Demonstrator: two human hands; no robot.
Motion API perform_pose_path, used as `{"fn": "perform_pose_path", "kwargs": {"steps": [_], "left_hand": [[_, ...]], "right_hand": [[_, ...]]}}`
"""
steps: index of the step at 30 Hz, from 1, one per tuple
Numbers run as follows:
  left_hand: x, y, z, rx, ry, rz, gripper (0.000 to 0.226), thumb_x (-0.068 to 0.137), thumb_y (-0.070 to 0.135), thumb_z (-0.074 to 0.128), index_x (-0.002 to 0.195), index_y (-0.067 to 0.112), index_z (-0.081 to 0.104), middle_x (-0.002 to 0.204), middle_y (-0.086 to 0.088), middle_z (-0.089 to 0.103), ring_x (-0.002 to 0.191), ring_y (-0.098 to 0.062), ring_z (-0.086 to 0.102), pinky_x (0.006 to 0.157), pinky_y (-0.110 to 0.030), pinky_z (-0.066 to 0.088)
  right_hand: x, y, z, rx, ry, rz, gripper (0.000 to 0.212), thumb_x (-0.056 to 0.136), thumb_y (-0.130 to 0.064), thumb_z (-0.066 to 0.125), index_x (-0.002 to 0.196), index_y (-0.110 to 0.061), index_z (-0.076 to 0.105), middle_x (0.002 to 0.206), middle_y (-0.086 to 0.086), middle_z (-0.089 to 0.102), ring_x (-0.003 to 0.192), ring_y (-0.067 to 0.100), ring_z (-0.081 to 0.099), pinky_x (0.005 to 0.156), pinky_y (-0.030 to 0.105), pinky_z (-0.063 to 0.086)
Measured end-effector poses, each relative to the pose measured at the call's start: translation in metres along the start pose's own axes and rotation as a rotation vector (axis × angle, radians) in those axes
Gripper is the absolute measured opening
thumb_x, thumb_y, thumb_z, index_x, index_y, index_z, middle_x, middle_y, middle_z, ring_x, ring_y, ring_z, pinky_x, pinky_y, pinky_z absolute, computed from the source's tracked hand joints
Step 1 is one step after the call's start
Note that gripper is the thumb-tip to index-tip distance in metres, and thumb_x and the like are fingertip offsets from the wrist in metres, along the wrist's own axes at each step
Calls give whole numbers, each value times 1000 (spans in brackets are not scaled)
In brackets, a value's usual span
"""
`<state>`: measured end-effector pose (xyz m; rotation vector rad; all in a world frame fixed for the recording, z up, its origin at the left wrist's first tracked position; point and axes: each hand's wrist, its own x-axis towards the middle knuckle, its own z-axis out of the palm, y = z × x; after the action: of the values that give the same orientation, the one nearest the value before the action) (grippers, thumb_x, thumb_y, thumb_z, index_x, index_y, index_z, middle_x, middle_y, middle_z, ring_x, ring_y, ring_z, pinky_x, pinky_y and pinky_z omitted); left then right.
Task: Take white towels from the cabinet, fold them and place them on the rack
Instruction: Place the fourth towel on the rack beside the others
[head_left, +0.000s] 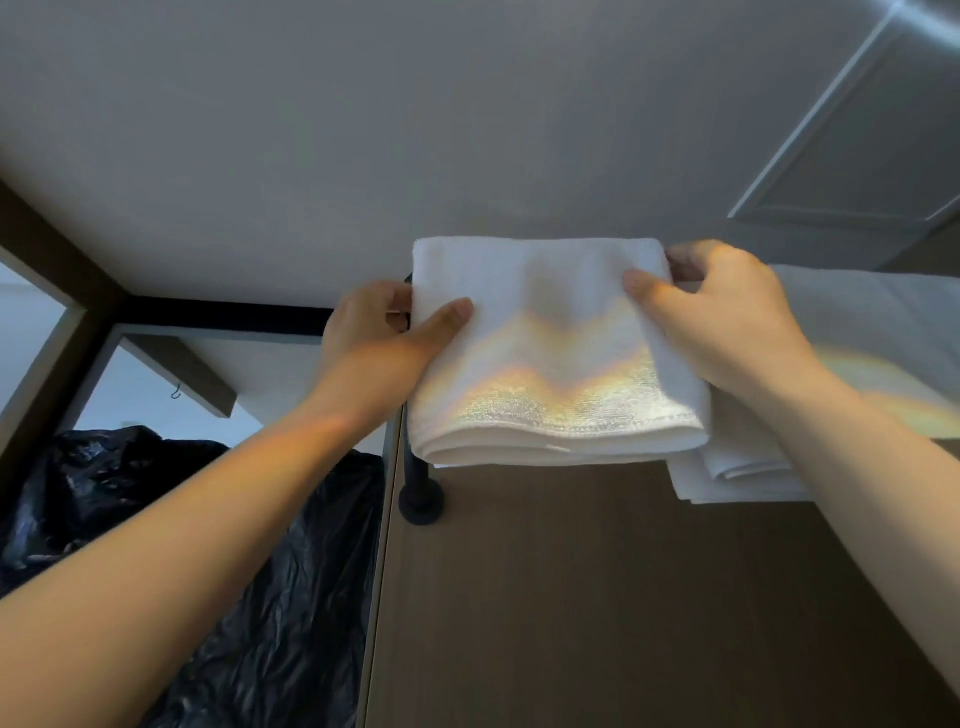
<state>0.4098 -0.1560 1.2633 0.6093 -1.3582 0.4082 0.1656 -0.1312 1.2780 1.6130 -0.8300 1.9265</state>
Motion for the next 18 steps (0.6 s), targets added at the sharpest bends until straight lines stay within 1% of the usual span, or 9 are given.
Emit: {"fn": "perform_pose_path", "kwargs": {"steps": [2,4,5,7,9,11,14,16,18], "left_hand": [[-13,-2,-3,-88,-72,-58,35,80,56,67,86,22,68,80,12,71,66,12,61,48,-1,39],[-24,-5,-7,-166,-166,-98,41,78,61,66,80,20,71,76,10,73,66,6,65,54,-4,45],[-27,-7,-9,-204,-225,-124,47,76,66,66,81,19,72,79,10,74,70,1,68,65,-9,51],[-31,-14,-10,-283,-343,-200,57,71,72,64,89,19,75,90,6,76,87,-12,71,90,-30,54],[-35,-19,-11,-365,-476,-281,57,71,73,64,94,21,76,99,3,76,95,-18,71,97,-41,51],[-37,-21,-8,-437,-593,-328,52,74,71,62,97,26,76,106,1,74,100,-19,70,93,-38,53],[-41,-23,-6,-492,-676,-327,50,74,71,64,103,31,75,110,1,73,101,-16,70,81,-25,55],[-43,-22,-6,-498,-664,-318,50,72,69,65,101,29,75,106,1,74,97,-14,71,75,-18,54],[-46,-23,-4,-506,-609,-313,49,75,65,66,96,22,77,101,-2,75,92,-14,71,74,-17,54]], "right_hand": [[-18,2,-5,19,-56,44,35,89,-41,63,116,-19,60,100,-7,61,89,12,54,64,20,37],[-37,7,-9,44,-124,94,38,87,-46,63,117,-22,58,103,-7,63,92,12,58,61,16,41],[-45,10,-10,60,-150,122,38,87,-49,62,114,-23,58,105,-6,64,95,13,60,63,21,46],[-60,15,-13,107,-201,191,38,85,-54,60,107,-22,59,106,-2,67,95,17,64,69,38,56],[-71,19,-15,203,-271,254,39,84,-55,60,103,-21,64,101,0,70,82,15,71,67,35,61],[-79,21,-15,264,-315,274,38,85,-53,60,99,-18,68,89,-1,74,70,12,73,68,35,62],[-82,25,-12,256,-277,211,34,87,-51,59,95,-19,68,79,-4,74,64,10,71,69,40,60],[-82,25,-6,212,-215,136,26,90,-47,59,92,-22,65,75,-4,71,58,9,68,61,36,57],[-78,24,0,172,-146,78,21,93,-40,59,90,-19,62,76,-2,69,54,9,66,57,33,55]]}}
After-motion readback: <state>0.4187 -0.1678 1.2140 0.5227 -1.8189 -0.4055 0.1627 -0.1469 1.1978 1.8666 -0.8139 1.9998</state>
